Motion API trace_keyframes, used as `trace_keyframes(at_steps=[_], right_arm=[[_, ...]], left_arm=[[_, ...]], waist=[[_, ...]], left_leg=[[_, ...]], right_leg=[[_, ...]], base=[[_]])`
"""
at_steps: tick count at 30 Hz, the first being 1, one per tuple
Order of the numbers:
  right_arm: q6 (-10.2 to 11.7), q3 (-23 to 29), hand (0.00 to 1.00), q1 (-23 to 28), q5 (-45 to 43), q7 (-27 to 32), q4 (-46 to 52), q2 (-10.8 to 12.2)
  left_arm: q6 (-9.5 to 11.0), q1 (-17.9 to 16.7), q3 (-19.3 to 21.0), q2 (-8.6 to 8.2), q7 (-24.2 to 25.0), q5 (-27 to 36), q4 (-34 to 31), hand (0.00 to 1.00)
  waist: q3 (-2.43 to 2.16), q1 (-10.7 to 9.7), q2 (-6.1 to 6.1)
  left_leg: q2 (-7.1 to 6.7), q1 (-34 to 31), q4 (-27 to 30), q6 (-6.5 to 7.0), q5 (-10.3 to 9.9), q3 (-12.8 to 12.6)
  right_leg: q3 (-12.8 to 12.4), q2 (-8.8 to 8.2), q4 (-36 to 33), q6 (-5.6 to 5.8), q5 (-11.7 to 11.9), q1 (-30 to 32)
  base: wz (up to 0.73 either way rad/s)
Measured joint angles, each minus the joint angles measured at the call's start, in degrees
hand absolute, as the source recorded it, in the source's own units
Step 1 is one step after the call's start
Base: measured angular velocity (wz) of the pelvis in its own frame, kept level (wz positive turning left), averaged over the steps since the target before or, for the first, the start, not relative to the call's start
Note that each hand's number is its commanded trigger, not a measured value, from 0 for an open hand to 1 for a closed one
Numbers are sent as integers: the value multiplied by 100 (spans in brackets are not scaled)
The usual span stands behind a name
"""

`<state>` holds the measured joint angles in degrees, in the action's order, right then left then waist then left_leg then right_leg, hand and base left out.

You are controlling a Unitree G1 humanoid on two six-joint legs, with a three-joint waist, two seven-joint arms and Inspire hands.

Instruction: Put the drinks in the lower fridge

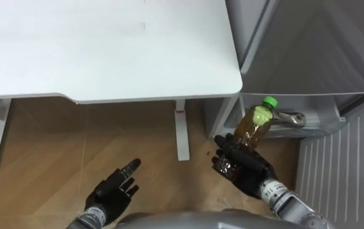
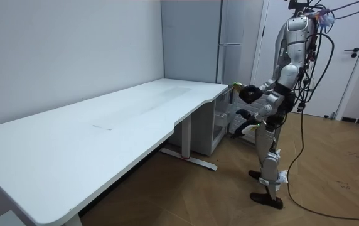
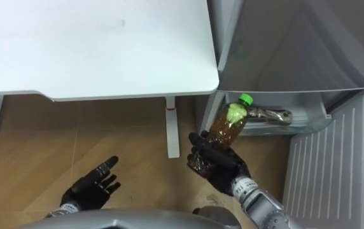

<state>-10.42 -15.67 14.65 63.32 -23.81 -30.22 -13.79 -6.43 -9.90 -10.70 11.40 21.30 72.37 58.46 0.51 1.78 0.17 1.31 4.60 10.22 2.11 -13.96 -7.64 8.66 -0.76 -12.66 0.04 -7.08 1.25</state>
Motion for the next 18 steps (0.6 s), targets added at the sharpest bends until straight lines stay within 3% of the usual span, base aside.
trace_keyframes(at_steps=[10,18], right_arm=[[-35,548,100,149,48,435,-105,20],[115,960,100,188,63,1066,-408,15]], left_arm=[[-72,-296,446,17,-330,-97,10,0],[59,-518,582,55,-768,-2241,276,0]], waist=[[-8,-17,-14],[-6,-36,-81]], left_leg=[[0,14,13,0,0,40],[-6,2,47,-1,-2,64]], right_leg=[[43,-2,19,0,-1,-54],[76,-11,3,0,-2,-62]], base=[[3],[1]])
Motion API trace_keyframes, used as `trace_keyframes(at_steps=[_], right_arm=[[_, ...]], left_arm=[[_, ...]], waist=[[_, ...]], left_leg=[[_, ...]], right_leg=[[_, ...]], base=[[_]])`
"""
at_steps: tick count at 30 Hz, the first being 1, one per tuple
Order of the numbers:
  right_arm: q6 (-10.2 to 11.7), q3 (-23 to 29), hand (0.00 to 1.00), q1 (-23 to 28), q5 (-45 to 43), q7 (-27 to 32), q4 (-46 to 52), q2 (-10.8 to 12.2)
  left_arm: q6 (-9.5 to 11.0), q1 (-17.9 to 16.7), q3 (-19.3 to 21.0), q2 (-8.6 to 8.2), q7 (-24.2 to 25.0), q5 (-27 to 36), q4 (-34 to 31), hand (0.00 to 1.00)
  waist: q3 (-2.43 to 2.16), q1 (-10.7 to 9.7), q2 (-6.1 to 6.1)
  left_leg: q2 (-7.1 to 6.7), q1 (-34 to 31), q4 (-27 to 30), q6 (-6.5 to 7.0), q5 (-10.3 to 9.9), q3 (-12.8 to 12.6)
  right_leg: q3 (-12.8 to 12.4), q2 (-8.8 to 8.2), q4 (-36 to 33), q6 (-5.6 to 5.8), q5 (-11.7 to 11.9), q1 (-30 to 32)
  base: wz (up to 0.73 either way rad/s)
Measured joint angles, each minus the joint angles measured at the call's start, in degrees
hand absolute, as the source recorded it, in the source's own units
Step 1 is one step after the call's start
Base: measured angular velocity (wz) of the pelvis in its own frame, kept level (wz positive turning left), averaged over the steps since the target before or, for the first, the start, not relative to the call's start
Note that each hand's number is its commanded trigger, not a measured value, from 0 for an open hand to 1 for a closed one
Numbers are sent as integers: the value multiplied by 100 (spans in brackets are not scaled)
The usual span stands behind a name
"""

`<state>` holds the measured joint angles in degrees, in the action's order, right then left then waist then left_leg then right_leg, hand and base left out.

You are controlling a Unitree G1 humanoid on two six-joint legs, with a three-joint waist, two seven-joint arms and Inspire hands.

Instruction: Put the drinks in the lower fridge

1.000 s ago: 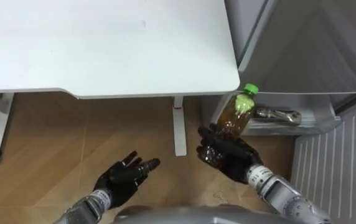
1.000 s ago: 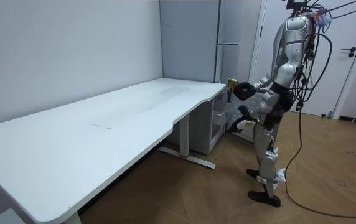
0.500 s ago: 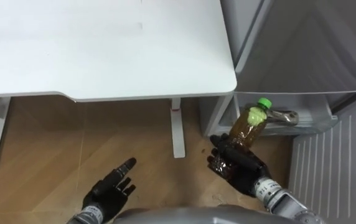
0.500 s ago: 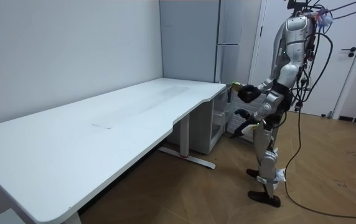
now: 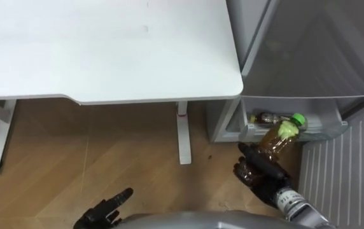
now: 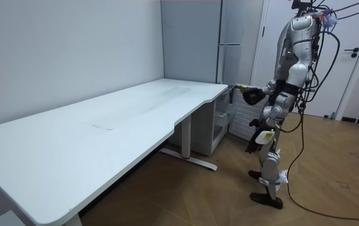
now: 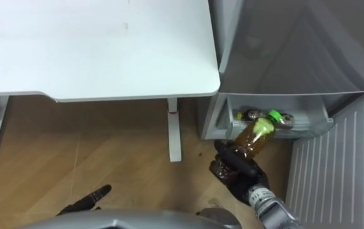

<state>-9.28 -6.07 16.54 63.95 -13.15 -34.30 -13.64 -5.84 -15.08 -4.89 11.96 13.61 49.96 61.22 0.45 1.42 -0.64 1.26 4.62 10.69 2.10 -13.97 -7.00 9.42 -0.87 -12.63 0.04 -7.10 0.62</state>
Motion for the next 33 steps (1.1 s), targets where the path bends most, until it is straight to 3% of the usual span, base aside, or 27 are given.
trace_keyframes(at_steps=[5,10,16,21,26,32,33], right_arm=[[14,434,100,-184,400,453,-215,-3],[248,574,100,-1153,1055,912,-1057,-81],[361,746,100,-2419,1662,1288,-2003,-95],[449,771,100,-3393,1873,1428,-2779,-119],[442,978,100,-3786,1950,1550,-3140,-150],[428,1226,100,-4252,1956,2181,-3254,-289],[428,1226,100,-4401,1973,2295,-3254,-363]], left_arm=[[11,-69,208,6,-225,-340,81,0],[43,89,282,23,-442,-561,159,0],[29,687,277,29,-589,-558,308,0],[31,1316,145,-16,-794,-606,446,0],[35,1741,-57,-19,-857,-685,740,0],[44,2030,-97,-13,-1112,-673,922,0],[44,2097,-101,-6,-1189,-673,923,0]], waist=[[10,-104,-16],[18,-103,-26],[49,-92,29],[99,-41,170],[115,110,235],[198,234,360],[229,224,379]], left_leg=[[-24,-215,99,4,1,105],[-34,-598,280,4,5,101],[-53,-1184,551,17,45,155],[-83,-1787,780,43,67,183],[-120,-2237,914,84,95,95],[-216,-3197,1386,108,110,62],[-237,-3446,1529,113,112,62]], right_leg=[[68,-39,-22,-9,-6,138],[32,-65,-166,-32,-16,515],[74,-126,-352,-64,-7,1085],[160,-222,-625,-83,-10,1683],[144,-318,-870,-89,-10,2206],[20,-506,-1479,-115,-44,3238],[19,-519,-1613,-125,-51,3481]], base=[[8],[-2],[6],[5],[-2],[2],[7]])
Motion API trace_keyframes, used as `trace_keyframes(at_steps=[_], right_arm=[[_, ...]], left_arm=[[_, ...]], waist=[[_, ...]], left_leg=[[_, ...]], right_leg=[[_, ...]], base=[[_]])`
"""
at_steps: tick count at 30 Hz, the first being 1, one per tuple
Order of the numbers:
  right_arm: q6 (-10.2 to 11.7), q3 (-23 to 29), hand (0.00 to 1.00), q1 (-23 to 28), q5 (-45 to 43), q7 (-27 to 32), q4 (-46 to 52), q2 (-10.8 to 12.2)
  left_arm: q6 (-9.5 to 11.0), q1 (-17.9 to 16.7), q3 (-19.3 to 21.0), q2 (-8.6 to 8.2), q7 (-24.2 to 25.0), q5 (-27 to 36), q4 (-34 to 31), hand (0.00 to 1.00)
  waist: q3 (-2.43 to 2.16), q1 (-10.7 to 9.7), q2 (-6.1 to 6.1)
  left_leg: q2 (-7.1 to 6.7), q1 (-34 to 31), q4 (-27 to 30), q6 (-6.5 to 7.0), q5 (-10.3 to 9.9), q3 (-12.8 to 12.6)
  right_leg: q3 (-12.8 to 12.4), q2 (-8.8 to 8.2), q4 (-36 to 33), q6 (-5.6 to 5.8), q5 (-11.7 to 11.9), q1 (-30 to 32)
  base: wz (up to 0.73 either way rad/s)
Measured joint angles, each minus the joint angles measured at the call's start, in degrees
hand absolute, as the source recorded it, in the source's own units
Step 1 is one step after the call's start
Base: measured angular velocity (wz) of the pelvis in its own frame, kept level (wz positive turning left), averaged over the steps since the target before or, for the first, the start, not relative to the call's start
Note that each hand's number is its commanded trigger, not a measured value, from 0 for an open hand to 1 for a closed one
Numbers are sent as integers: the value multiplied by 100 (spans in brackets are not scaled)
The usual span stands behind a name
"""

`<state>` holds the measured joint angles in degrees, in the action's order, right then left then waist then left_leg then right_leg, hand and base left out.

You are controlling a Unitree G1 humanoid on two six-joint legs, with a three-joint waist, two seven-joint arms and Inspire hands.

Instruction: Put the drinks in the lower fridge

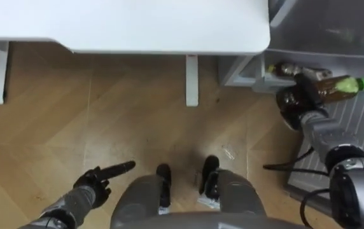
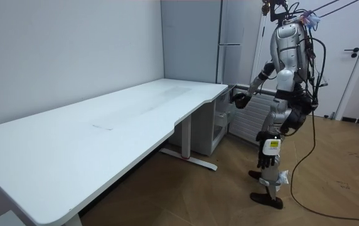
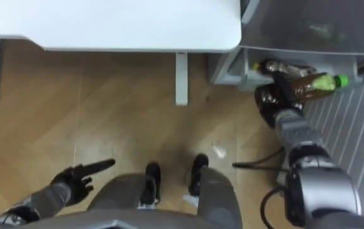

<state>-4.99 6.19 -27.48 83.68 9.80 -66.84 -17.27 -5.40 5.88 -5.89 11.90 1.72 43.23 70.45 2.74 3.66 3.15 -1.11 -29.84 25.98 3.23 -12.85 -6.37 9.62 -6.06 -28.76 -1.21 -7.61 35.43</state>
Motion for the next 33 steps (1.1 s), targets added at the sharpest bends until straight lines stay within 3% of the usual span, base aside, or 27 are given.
trace_keyframes(at_steps=[3,13,26,30,33], right_arm=[[0,1,100,-289,24,235,-1,-176],[14,1,100,-913,154,784,8,-666],[49,-55,100,-1276,97,1363,34,-953],[153,-150,100,-1321,97,1501,83,-985],[178,-277,100,-1380,98,1573,93,-1126]], left_arm=[[85,166,-132,21,-135,-5,21,0],[132,270,-449,135,-506,233,-59,0],[290,337,-845,367,-756,665,-18,0],[322,338,-889,431,-773,664,-20,0],[334,335,-874,456,-779,626,-22,0]], waist=[[55,18,62],[57,-8,62],[57,0,61],[54,4,56],[53,121,55]], left_leg=[[-50,-561,305,36,20,-7],[-53,-1819,904,62,32,39],[-45,-1996,1013,69,25,7],[-51,-2099,1117,72,-22,12],[-49,-2178,1285,63,-71,-13]], right_leg=[[4,-88,-291,-35,-19,542],[9,-170,-728,-111,13,1690],[12,-186,-838,-132,7,1876],[73,-285,-1025,-171,-82,1986],[50,-296,-1212,-202,-160,2093]], base=[[13],[7],[0],[4],[4]])
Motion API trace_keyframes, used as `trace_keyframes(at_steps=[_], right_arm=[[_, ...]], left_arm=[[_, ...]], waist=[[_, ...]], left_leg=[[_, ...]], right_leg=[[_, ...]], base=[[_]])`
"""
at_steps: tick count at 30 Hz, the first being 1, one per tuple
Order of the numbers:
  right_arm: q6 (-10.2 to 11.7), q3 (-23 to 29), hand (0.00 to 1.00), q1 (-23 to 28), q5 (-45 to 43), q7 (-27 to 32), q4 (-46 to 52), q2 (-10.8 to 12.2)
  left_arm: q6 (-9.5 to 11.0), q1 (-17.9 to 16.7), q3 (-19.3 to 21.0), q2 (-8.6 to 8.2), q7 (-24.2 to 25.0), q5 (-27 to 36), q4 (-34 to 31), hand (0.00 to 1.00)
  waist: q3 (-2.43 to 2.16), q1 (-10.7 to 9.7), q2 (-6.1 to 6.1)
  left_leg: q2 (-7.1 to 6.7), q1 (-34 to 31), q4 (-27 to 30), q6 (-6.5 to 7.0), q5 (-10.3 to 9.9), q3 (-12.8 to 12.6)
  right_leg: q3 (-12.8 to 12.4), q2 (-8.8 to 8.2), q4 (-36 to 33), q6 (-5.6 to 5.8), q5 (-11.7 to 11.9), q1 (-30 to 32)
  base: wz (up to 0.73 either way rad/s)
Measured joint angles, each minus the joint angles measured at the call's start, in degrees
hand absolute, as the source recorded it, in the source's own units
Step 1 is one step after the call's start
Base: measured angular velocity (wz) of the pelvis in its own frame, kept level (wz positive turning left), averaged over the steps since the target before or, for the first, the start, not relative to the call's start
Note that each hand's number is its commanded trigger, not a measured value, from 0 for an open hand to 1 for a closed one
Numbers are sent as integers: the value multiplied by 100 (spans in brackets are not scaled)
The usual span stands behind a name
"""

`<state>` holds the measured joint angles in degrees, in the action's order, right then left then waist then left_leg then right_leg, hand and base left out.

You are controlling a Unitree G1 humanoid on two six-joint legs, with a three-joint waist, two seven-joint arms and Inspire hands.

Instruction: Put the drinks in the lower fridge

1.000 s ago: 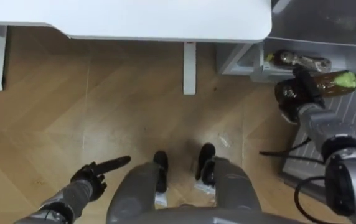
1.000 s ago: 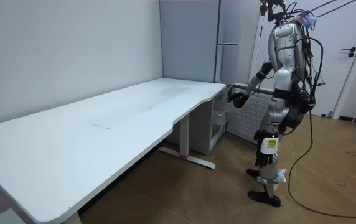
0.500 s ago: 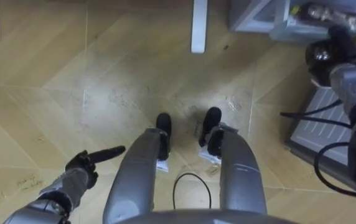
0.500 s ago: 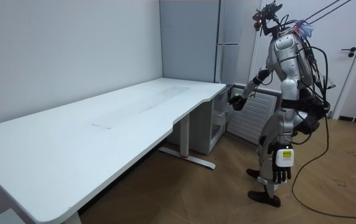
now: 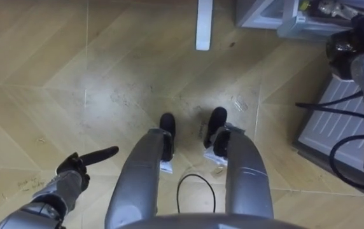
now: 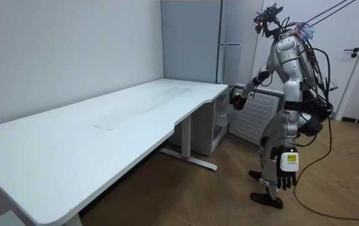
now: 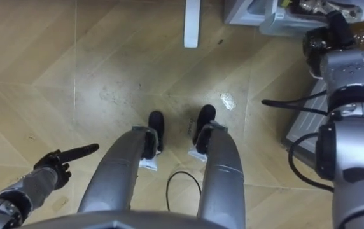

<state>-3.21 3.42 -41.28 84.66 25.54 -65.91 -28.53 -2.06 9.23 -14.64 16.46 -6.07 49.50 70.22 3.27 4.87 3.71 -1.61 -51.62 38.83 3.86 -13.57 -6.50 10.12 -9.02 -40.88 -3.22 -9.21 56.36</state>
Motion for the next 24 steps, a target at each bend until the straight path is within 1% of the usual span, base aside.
trace_keyframes(at_steps=[6,8,11,19,20,21,22,24], right_arm=[[21,-62,100,-70,-7,-4,153,-146],[87,-83,100,-78,-7,-9,166,-158],[118,-222,100,-84,-1,-26,172,-165],[118,-230,100,-115,52,-478,172,-165],[118,-230,89,-133,53,-539,172,-165],[118,-230,46,-146,60,-605,172,-164],[118,-230,0,-148,62,-639,172,-164],[118,-240,0,-149,66,-719,171,-164]], left_arm=[[5,-43,14,13,-79,-8,-16,0],[16,-69,16,13,-100,-1,-18,0],[81,-145,15,13,-117,41,-15,0],[85,-205,12,12,-100,38,-15,0],[85,-205,-1,12,-100,40,-15,0],[85,-205,-18,12,-100,42,-15,0],[86,-205,-28,12,-98,43,-15,0],[84,-205,-47,12,-97,43,-22,0]], waist=[[-2,131,-4],[-2,172,-3],[-2,182,-3],[-2,193,-4],[-2,194,-4],[-2,207,-4],[-2,217,-4],[-1,246,-3]], left_leg=[[1,-29,97,-44,-31,47],[6,-29,105,-47,-30,45],[4,-25,106,-47,-30,51],[-4,-31,202,-50,-61,86],[-4,-35,214,-53,-63,93],[-2,-45,239,-62,-72,106],[-2,-53,254,-66,-79,113],[19,-65,308,-67,-102,98]], right_leg=[[24,5,-91,-43,-60,10],[21,15,-100,-46,-59,10],[17,10,-115,-47,-59,10],[-10,-3,-214,-28,-106,9],[-8,0,-222,-29,-107,9],[-3,9,-226,-31,-108,9],[3,15,-229,-34,-109,9],[18,10,-279,-45,-128,9]], base=[[4],[0],[0],[0],[0],[0],[0],[2]])
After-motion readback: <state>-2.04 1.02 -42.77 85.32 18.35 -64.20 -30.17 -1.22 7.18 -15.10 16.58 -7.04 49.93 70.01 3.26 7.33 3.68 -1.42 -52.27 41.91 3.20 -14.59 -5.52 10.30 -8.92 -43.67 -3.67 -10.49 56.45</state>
